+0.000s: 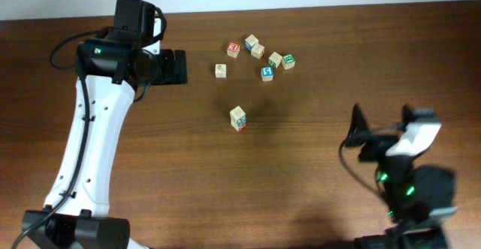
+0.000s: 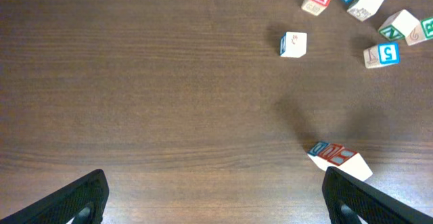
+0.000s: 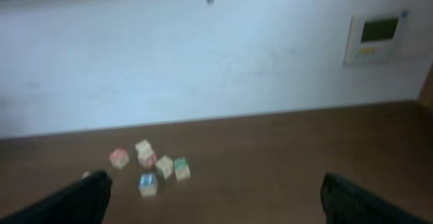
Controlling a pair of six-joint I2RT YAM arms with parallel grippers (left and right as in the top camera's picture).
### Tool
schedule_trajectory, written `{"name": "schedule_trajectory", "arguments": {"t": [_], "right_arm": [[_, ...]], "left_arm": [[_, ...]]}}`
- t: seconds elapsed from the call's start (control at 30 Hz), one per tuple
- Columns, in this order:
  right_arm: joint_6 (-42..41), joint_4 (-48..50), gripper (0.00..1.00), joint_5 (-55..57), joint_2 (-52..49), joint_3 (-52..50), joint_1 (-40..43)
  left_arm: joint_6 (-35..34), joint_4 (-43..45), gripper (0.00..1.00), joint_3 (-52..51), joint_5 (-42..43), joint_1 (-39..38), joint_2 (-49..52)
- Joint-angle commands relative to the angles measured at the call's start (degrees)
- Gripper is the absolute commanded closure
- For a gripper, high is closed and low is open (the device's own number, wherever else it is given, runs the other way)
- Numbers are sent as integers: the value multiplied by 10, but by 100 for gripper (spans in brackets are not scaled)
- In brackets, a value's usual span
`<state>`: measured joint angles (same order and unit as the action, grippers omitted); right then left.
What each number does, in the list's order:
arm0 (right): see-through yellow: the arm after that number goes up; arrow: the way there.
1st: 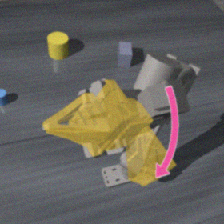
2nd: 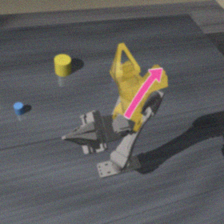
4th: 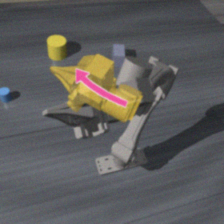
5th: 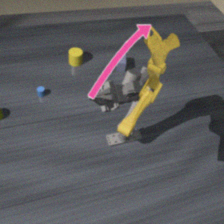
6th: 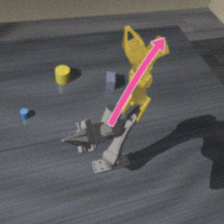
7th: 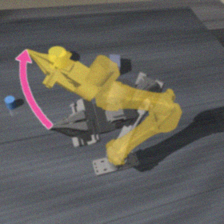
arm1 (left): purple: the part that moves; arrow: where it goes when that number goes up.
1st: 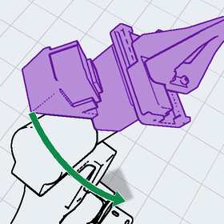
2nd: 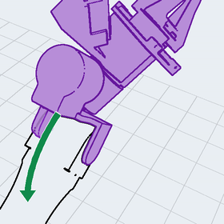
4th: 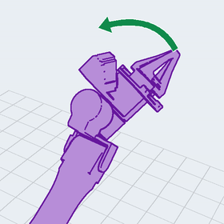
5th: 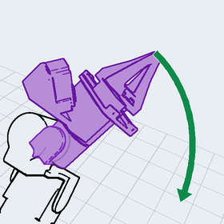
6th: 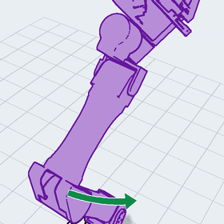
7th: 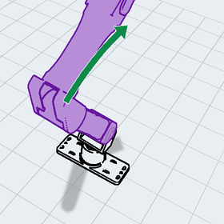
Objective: Rotate 3 blocks
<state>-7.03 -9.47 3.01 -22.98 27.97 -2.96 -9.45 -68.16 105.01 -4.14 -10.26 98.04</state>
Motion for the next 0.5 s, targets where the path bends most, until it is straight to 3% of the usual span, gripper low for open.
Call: {"name": "schedule_trajectory", "arguments": {"t": [0.0,0.3,0.47], "right_arm": [[6,58,2,-4,110,-147,4],[6,82,2,-6,221,-275,4],[6,55,2,-2,228,-276,4]], "left_arm": [[0,-1,1,9,-6,0,-2],[0,-1,1,9,-6,0,-2],[0,-1,1,9,-6,0,-2]]}}
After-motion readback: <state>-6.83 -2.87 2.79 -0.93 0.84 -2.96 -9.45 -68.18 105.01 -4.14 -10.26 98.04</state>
